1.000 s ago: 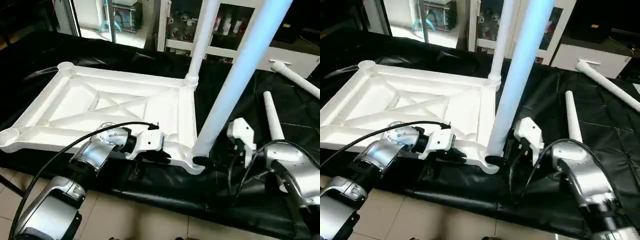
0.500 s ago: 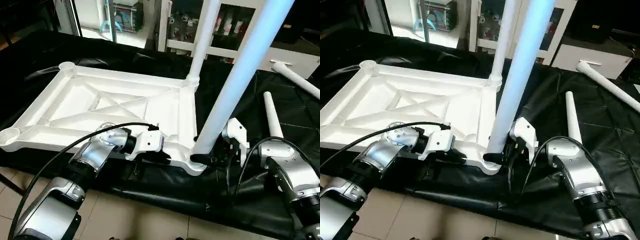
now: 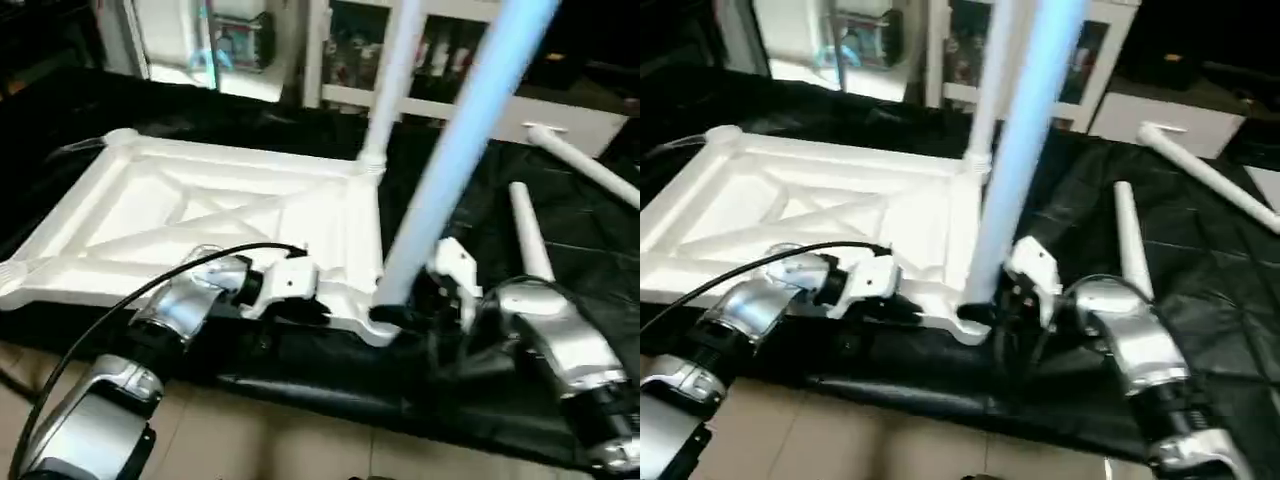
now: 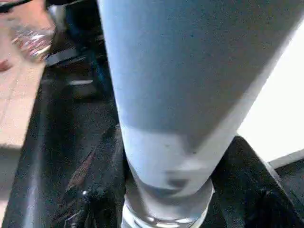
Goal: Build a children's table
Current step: Rotate leg to tighten
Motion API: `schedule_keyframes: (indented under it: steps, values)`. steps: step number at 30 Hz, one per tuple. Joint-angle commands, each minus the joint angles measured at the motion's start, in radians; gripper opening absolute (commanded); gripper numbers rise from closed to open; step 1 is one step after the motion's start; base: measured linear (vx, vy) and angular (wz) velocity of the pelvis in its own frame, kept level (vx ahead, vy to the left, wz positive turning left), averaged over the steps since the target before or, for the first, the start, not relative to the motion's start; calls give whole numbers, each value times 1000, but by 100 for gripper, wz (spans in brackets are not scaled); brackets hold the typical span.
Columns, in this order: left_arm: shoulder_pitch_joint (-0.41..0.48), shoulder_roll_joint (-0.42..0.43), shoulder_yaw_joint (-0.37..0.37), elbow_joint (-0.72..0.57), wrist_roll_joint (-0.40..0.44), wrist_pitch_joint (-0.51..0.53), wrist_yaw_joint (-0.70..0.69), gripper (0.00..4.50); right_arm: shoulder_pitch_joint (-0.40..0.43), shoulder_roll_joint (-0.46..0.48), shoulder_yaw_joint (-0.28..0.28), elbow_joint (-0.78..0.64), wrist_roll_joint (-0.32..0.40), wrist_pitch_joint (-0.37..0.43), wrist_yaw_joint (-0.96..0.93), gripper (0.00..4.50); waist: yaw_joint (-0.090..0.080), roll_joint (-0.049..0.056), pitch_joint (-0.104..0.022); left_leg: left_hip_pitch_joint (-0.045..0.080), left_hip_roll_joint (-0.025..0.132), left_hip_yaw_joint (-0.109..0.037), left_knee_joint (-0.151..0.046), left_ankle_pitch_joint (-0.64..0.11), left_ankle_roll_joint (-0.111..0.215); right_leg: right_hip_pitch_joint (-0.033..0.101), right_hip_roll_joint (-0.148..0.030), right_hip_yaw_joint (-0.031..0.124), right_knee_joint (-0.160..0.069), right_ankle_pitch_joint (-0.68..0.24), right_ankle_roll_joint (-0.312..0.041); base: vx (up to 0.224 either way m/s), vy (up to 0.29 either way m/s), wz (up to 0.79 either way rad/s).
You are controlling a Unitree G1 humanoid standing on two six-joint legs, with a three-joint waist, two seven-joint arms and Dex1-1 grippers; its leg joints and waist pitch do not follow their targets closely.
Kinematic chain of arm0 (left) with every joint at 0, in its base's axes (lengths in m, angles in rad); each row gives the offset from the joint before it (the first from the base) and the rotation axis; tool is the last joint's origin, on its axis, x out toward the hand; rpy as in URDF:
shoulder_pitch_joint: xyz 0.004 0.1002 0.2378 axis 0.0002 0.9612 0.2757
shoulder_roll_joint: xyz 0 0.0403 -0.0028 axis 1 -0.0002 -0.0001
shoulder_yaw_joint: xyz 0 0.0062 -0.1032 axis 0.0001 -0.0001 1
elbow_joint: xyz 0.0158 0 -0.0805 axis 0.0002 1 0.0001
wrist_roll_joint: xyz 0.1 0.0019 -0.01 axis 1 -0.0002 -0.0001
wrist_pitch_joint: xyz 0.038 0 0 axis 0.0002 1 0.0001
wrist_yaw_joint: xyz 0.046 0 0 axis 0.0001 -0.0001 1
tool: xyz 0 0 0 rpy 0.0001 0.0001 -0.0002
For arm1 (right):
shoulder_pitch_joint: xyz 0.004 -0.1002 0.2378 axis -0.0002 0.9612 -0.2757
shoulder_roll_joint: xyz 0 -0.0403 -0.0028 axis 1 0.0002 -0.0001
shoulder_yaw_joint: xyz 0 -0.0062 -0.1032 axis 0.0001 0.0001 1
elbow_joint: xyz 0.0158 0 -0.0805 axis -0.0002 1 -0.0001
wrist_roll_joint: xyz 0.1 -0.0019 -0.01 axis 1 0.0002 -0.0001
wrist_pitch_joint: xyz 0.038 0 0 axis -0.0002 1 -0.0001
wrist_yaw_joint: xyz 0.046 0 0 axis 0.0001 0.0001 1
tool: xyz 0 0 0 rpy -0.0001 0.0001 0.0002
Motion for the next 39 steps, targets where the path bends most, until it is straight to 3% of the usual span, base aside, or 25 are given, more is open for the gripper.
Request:
schedule_keyframes:
  steps: [1, 2, 4, 6, 11, 12, 15, 17, 18, 19, 20, 21, 22, 23, 24, 25, 26, 27, 28, 29, 30, 31, 33, 35, 39]
  values:
    - [21, -31, -39, -12, 2, 12, -21, 0, -4, 13, -25, 81, -76, 53, -166, 204, 4, 2, -42, -13, 33, -23, -84, -353, 16, 49, -61, 31, -93, -606, -99, 0, 0, 0]
    - [4, -66, -21, -1, 21, 73, 73, 0, -8, 66, -57, 89, -81, 104, -283, 204, -1, 13, -36, -13, 32, -27, -87, -374, 9, 46, -60, 28, -100, -634, -82, 0, 0, 0]
    - [-5, -80, -15, 7, 31, 95, 115, 0, -11, 85, -67, 95, -87, 117, -331, 204, -5, 11, -36, -10, 30, -30, -86, -396, -1, 42, -58, 20, -106, -660, -68, -25, 12, -5]
    - [-35, -143, 24, 36, 21, 158, 228, 0, -25, 156, -121, 120, -86, 158, -505, 204, -12, 17, -34, 8, 25, -31, -80, -447, 0, 33, -57, 7, -127, -707, -46, -25, 12, -5]
    - [-124, -268, 102, 142, 25, 207, 525, 0, -57, 297, -185, 198, -95, 145, -808, 203, -39, 39, -35, 11, 37, -47, -91, -536, -4, 50, -56, -31, -138, -568, -77, -15, 21, -2]
    - [-137, -280, 106, 160, 36, 196, 563, 0, -64, 320, -191, 212, -102, 136, -849, 202, -42, 37, -32, 21, 33, -45, -87, -560, 6, 46, -55, -46, -151, -588, -66, 0, 0, 0]
    - [-166, -301, 117, 205, 48, 152, 628, 0, -86, 373, -201, 244, -107, 116, -918, 202, -45, 46, -26, 18, 31, -45, -88, -552, 22, 56, -62, -64, -169, -611, -33, 0, 0, 0]
    - [-176, -296, 99, 223, 77, 129, 641, 0, -96, 391, -201, 239, -116, 114, -938, 202, -55, 62, -12, 33, 44, -51, -102, -660, 19, 60, -53, -98, -177, -598, -8, 0, 0, 0]
    - [-176, -296, 99, 223, 77, 129, 641, 0, -96, 391, -201, 239, -116, 114, -938, 202, -55, 66, -14, 24, 53, -57, -111, -685, 12, 76, -54, -94, -157, -562, -9, 0, 0, 0]
    - [-175, -292, 92, 226, 88, 117, 637, 0, -97, 399, -210, 216, -107, 110, -928, 202, -46, 72, -12, 3, 75, -62, -142, -738, 6, 97, -53, -66, -104, -455, -31, 0, 0, 0]
    - [-175, -292, 91, 225, 88, 116, 637, 0, -97, 399, -211, 215, -107, 109, -927, 202, -41, 66, -9, 22, 64, -50, -142, -755, -4, 73, -57, -50, -111, -466, -52, 0, 0, 0]
    - [-173, -287, 86, 227, 89, 112, 627, 0, -97, 398, -211, 206, -98, 97, -907, 202, -45, 47, -9, 58, 18, -35, -90, -667, 1, 26, -72, -64, -176, -666, -30, 0, 0, 0]
    - [-171, -280, 77, 237, 93, 98, 618, 0, -89, 388, -208, 177, -92, 70, -875, 202, -46, 37, -4, 73, 1, -27, -60, -603, 11, 10, -80, -88, -213, -771, -1, 0, 0, 0]
    - [-171, -279, 77, 239, 93, 97, 618, 0, -88, 387, -208, 175, -91, 68, -873, 202, -46, 48, -11, 57, -3, -27, -45, -497, 28, 39, -88, -114, -227, -812, 44, 0, 0, 0]
    - [-171, -276, 74, 249, 93, 86, 611, 0, -80, 383, -207, 150, -70, 54, -827, 237, -47, 54, -13, 42, 11, -34, -57, -487, 34, 60, -90, -121, -219, -769, 52, 71, -3, -10]
    - [-169, -271, 73, 259, 92, 73, 599, 0, -66, 376, -209, 112, -41, 43, -777, 272, -38, 73, -13, 12, 52, -53, -94, -548, 32, 95, -84, -112, -179, -654, 52, 72, 20, -8]
    - [-164, -266, 71, 257, 90, 64, 581, 0, -54, 367, -212, 78, -20, 46, -744, 272, -34, 74, -16, -3, 89, -67, -134, -643, 21, 112, -78, -77, -105, -466, 6, 72, 20, -8]
    - [-159, -261, 72, 259, 86, 54, 561, 0, -39, 355, -215, 35, 4, 59, -708, 274, -31, 69, -10, 3, 88, -62, -141, -679, 12, 97, -73, -63, -102, -417, -16, 0, 0, 0]
    - [-154, -256, 72, 258, 81, 48, 537, 0, -25, 338, -215, -7, 22, 68, -673, 280, -27, 47, -3, 42, 41, -39, -110, -653, 4, 47, -82, -65, -156, -548, -34, 53, -27, 19]
    - [-152, -255, 73, 257, 79, 46, 527, 0, -19, 331, -215, -23, 28, 72, -660, 280, -18, 31, -9, 48, 2, -22, -70, -496, 23, 33, -95, -71, -190, -734, -7, 53, -27, 19]
    - [-147, -251, 71, 254, 74, 36, 500, 0, -12, 318, -215, -44, 37, 78, -639, 305, -16, 30, -15, 25, 2, -26, -69, -411, 34, 55, -108, -65, -178, -747, -2, 65, -18, -5]
    - [-141, -248, 74, 249, 66, 36, 469, 0, 0, 301, -217, -74, 54, 88, -607, 314, -7, 38, -23, -21, 19, -37, -89, -298, 48, 90, -107, -55, -159, -687, 5, 61, -5, -14]
    - [-125, -234, 75, 237, 46, 27, 386, 0, 29, 250, -216, -137, 72, 98, -541, 321, 2, 40, -29, -14, 39, -33, -93, -235, 61, 72, -96, -36, -131, -460, -81, 57, -4, -7]
    - [-110, -205, 62, 228, 30, 30, 287, 0, 63, 174, -217, -196, 81, 99, -463, 347, 10, 28, -32, -21, 36, -24, -92, -204, 79, 71, -88, -22, -107, -373, -129, 0, 0, 0]
    - [-78, -147, 39, 188, -3, 35, 105, 0, 121, 24, -226, -280, 115, 116, -293, 369, 22, 25, -33, 1, 35, 2, -82, -216, 111, 47, -80, 6, -94, -359, -190, 69, -19, 14]
